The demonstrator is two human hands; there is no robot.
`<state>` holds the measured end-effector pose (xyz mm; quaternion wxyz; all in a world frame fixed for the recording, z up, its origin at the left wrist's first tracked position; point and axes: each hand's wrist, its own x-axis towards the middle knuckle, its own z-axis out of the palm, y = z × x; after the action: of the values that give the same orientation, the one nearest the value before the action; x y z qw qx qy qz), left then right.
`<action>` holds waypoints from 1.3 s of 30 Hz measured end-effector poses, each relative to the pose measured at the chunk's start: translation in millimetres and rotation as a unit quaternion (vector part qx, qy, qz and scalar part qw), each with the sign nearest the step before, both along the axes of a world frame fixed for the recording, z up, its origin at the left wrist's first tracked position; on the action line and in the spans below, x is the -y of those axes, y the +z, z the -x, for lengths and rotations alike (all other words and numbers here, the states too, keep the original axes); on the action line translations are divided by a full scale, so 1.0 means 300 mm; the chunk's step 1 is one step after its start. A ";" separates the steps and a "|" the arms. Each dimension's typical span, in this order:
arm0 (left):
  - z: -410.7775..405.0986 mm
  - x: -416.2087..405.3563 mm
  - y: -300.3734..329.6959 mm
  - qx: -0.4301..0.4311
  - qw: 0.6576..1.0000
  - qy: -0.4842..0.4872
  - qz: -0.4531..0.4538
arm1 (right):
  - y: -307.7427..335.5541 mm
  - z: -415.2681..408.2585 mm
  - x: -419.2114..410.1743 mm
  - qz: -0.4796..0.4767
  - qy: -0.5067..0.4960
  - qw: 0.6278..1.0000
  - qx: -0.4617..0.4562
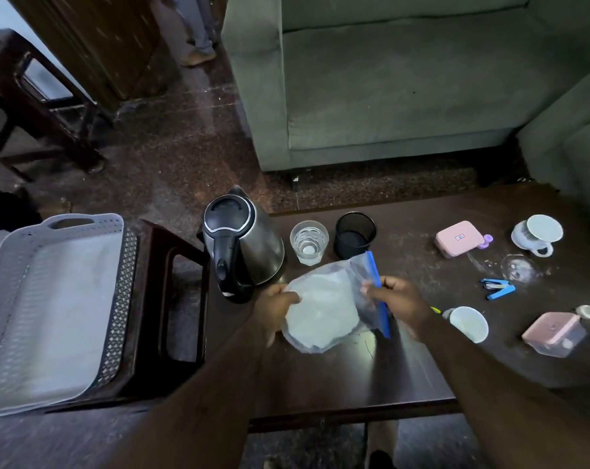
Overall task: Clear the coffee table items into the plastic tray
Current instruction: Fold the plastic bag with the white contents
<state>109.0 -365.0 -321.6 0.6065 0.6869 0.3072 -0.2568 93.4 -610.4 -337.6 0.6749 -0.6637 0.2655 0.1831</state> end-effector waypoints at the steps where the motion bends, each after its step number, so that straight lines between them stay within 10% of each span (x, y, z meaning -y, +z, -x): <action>1: 0.006 -0.002 0.003 0.008 1.000 0.012 0.017 | 0.004 0.002 0.005 -0.069 -0.019 0.997 -0.026; 6: 0.018 -0.012 0.011 0.038 0.999 0.020 0.029 | 0.018 0.012 0.029 -0.340 -0.077 0.931 -0.109; 11: 0.011 -0.023 0.012 0.034 0.999 -0.021 0.024 | 0.007 0.045 0.032 -0.146 0.084 0.983 -0.077; 20: 0.002 -0.015 -0.015 -0.005 0.997 -0.037 0.068 | 0.037 0.015 -0.065 0.043 0.248 0.967 0.045; 26: -0.027 -0.041 -0.028 0.015 0.992 -0.119 -0.032 | 0.036 -0.010 -0.073 -0.051 0.115 0.991 -0.052; 39: -0.021 -0.056 -0.110 0.054 0.964 -0.179 -0.191 | 0.005 0.002 -0.015 0.058 0.125 0.988 -0.071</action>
<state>115.2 -348.1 -354.6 0.4242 0.8466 0.1886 -0.2604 92.8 -605.7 -336.2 0.5863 -0.7152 0.2380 0.2968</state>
